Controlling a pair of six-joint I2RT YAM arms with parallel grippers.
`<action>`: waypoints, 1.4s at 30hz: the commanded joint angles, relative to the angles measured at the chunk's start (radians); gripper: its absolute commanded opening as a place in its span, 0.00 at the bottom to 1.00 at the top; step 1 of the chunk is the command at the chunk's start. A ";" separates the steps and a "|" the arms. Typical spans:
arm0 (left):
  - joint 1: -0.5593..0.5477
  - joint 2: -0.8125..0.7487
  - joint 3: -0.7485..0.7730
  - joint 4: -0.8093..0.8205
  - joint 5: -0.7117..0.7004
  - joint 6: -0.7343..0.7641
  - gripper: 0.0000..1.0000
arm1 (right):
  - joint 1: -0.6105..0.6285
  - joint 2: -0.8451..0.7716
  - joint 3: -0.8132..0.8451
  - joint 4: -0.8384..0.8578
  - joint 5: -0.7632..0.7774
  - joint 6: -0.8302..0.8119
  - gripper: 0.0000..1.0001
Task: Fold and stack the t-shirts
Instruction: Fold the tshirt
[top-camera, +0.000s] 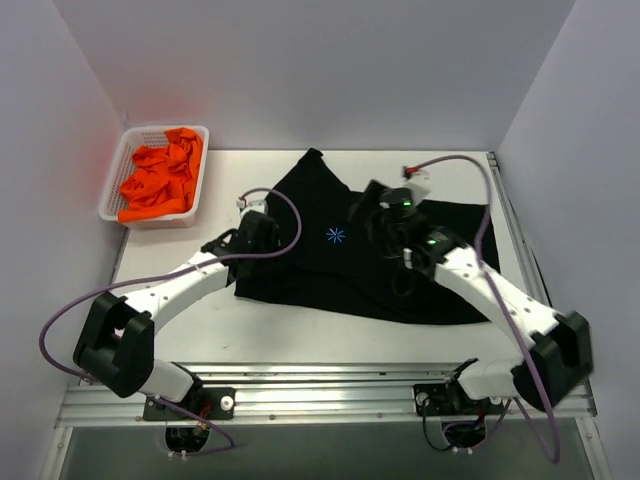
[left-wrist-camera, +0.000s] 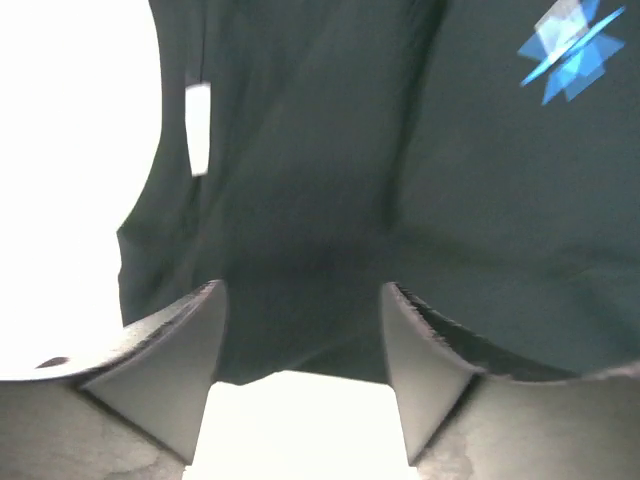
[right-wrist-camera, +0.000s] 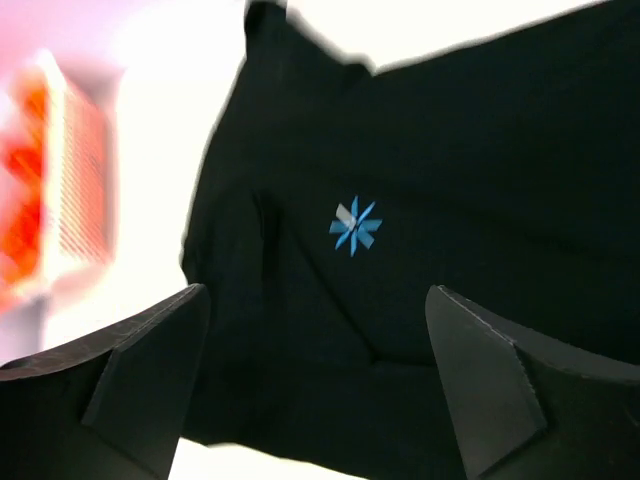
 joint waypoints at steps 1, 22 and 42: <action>-0.002 -0.011 -0.063 0.164 0.058 -0.082 0.66 | 0.142 0.258 0.126 -0.047 0.147 -0.064 0.83; 0.062 0.149 -0.218 0.371 0.067 -0.187 0.02 | 0.395 0.895 0.592 -0.203 0.273 -0.112 0.78; 0.111 0.212 -0.302 0.515 0.102 -0.227 0.02 | 0.403 1.032 0.604 -0.213 0.238 -0.109 0.33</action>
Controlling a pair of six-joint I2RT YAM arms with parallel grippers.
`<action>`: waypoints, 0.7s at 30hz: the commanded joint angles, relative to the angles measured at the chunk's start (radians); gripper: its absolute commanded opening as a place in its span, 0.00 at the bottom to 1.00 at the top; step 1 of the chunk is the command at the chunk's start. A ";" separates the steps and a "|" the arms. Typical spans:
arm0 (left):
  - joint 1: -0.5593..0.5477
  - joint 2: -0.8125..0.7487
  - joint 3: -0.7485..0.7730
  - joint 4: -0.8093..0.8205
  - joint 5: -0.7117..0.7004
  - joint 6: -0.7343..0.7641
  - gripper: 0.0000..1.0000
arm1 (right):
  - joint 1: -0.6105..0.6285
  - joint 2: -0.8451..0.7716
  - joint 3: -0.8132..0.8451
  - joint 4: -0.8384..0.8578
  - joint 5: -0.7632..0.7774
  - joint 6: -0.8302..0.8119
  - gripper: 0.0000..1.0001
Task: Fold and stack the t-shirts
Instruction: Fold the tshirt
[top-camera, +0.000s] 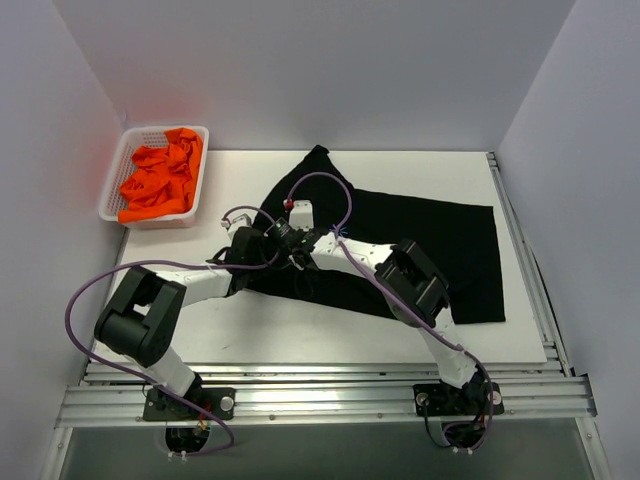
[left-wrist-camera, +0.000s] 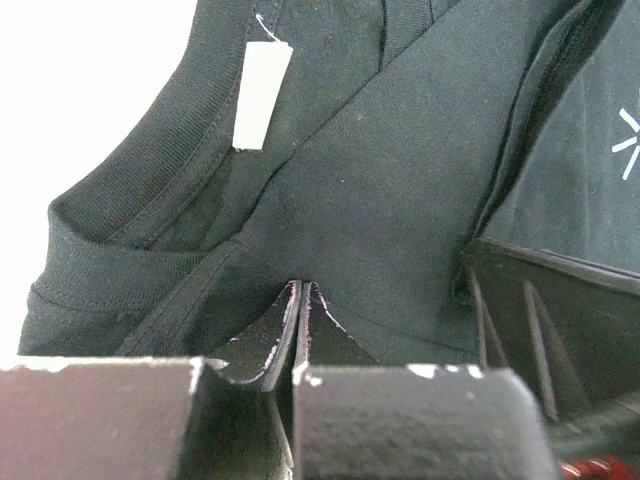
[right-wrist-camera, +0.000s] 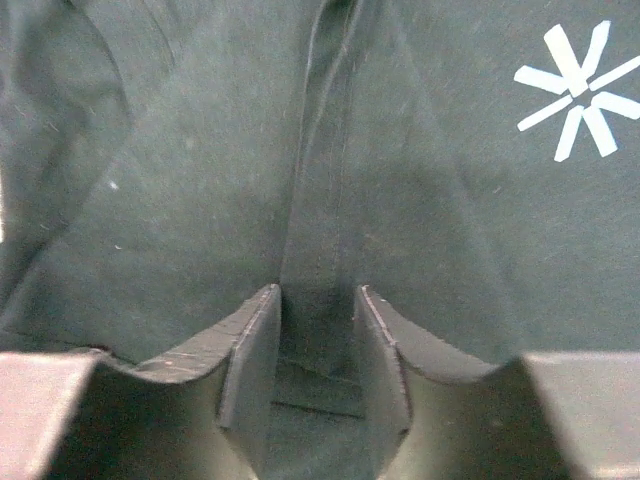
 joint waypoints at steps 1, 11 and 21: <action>0.004 0.021 -0.015 0.000 -0.002 0.004 0.02 | 0.026 0.059 0.010 -0.059 0.010 -0.002 0.31; 0.021 0.023 -0.032 0.014 0.000 0.008 0.02 | 0.019 0.082 0.026 -0.073 0.021 -0.011 0.00; 0.029 0.013 -0.045 0.015 -0.007 0.010 0.02 | -0.023 -0.014 0.038 -0.174 0.138 -0.040 0.00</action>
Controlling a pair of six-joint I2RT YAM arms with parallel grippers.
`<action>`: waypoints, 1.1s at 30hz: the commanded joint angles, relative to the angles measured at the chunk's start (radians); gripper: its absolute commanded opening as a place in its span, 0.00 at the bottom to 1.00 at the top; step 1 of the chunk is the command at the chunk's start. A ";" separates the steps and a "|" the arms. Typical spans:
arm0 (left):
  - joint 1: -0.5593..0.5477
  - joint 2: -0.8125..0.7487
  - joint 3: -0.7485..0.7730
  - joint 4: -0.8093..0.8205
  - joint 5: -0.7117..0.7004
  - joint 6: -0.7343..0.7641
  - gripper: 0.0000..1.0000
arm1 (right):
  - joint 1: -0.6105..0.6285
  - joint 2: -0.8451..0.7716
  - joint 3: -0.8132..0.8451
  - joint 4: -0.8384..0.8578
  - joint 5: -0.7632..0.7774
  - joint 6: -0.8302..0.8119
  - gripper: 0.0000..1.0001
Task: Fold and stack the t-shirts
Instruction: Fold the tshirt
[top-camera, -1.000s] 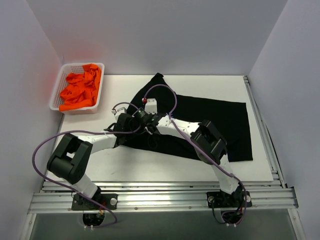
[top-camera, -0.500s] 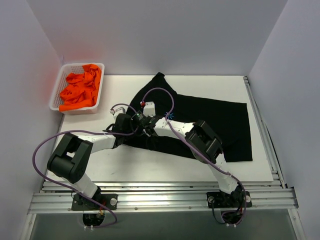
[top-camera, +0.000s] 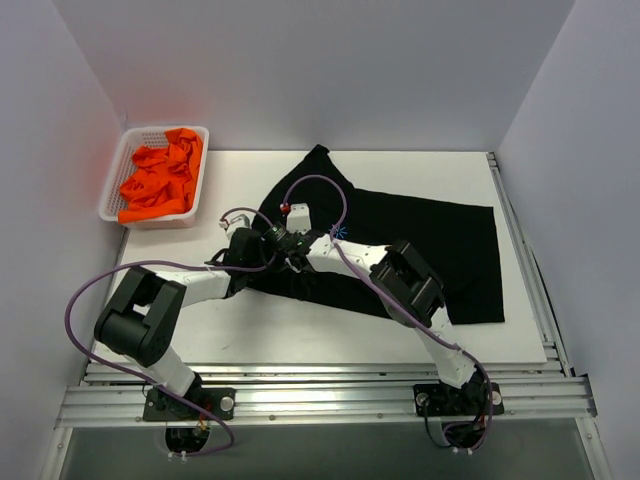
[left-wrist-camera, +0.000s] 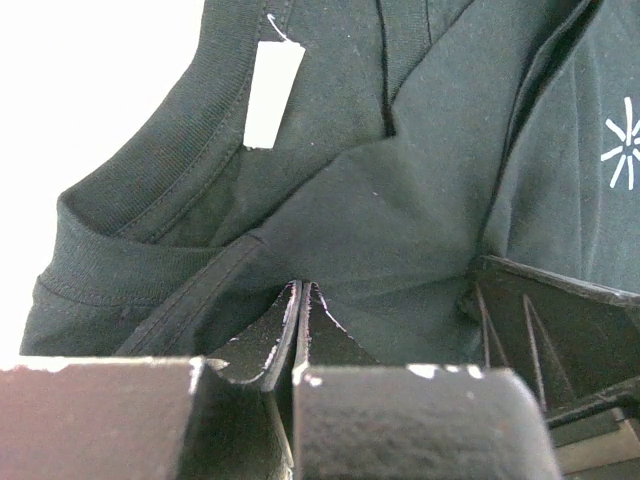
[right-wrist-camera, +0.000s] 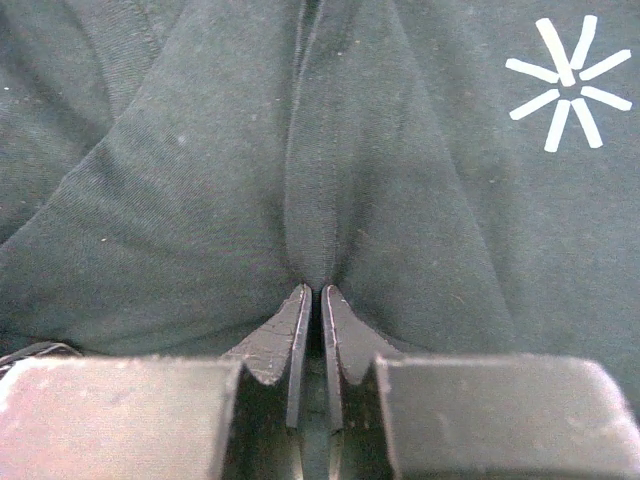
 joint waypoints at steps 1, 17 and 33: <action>0.012 0.011 -0.025 -0.035 -0.018 0.011 0.02 | -0.034 -0.062 0.006 -0.140 0.103 -0.027 0.00; 0.021 0.020 -0.023 -0.038 -0.033 0.015 0.02 | -0.145 -0.107 -0.018 -0.140 0.089 -0.071 0.00; 0.025 0.103 -0.008 -0.001 -0.033 0.014 0.02 | -0.165 -0.101 -0.003 -0.133 0.067 -0.091 0.11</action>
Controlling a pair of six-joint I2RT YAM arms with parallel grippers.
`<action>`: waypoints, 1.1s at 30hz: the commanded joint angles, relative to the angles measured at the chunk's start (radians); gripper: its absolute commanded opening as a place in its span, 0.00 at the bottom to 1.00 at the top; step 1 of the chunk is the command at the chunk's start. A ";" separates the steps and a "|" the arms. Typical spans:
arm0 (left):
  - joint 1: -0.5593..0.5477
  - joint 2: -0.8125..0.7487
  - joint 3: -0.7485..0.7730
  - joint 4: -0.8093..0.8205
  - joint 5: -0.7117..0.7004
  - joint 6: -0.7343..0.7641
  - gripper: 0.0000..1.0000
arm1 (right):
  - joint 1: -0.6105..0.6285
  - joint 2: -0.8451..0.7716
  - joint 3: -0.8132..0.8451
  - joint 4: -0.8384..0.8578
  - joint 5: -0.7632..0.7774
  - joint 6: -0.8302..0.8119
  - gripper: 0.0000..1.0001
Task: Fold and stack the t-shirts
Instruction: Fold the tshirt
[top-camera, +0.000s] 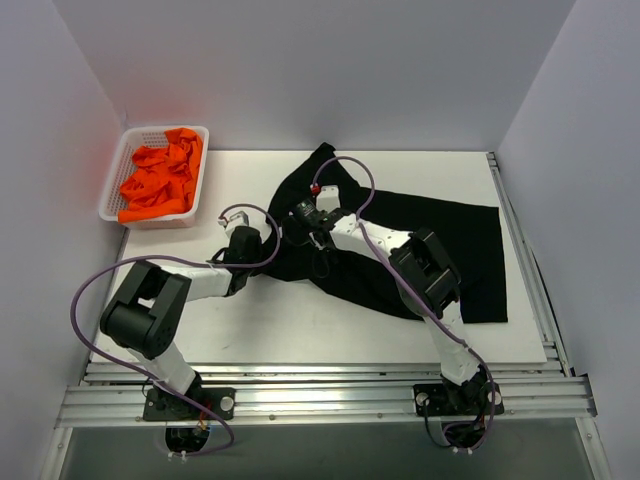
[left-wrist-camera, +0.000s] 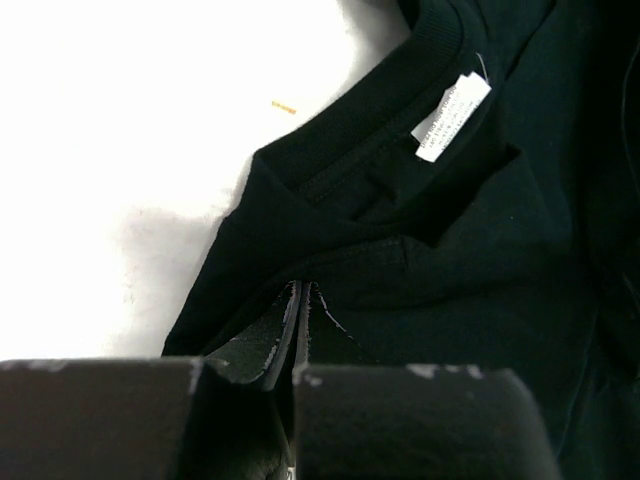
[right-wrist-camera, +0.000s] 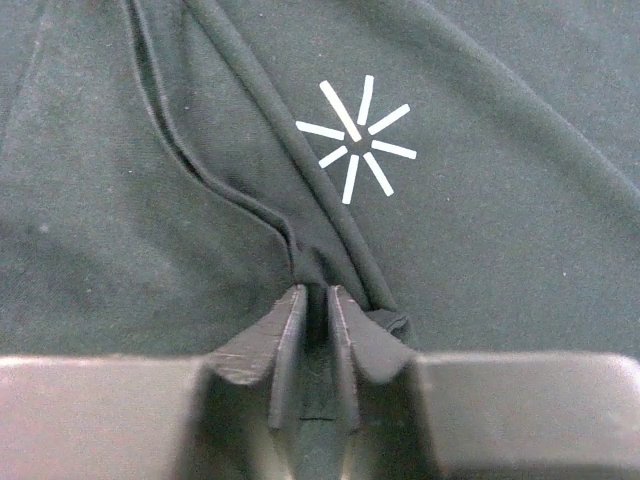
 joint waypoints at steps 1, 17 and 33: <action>0.012 0.060 -0.010 -0.084 -0.022 0.014 0.02 | -0.007 -0.047 0.011 -0.033 0.029 -0.012 0.06; 0.012 -0.054 -0.077 -0.124 -0.075 -0.029 0.02 | -0.156 -0.033 0.001 -0.021 0.110 -0.028 0.00; 0.023 -0.572 -0.148 -0.399 -0.300 -0.086 0.07 | -0.202 -0.025 0.089 -0.059 0.244 0.009 1.00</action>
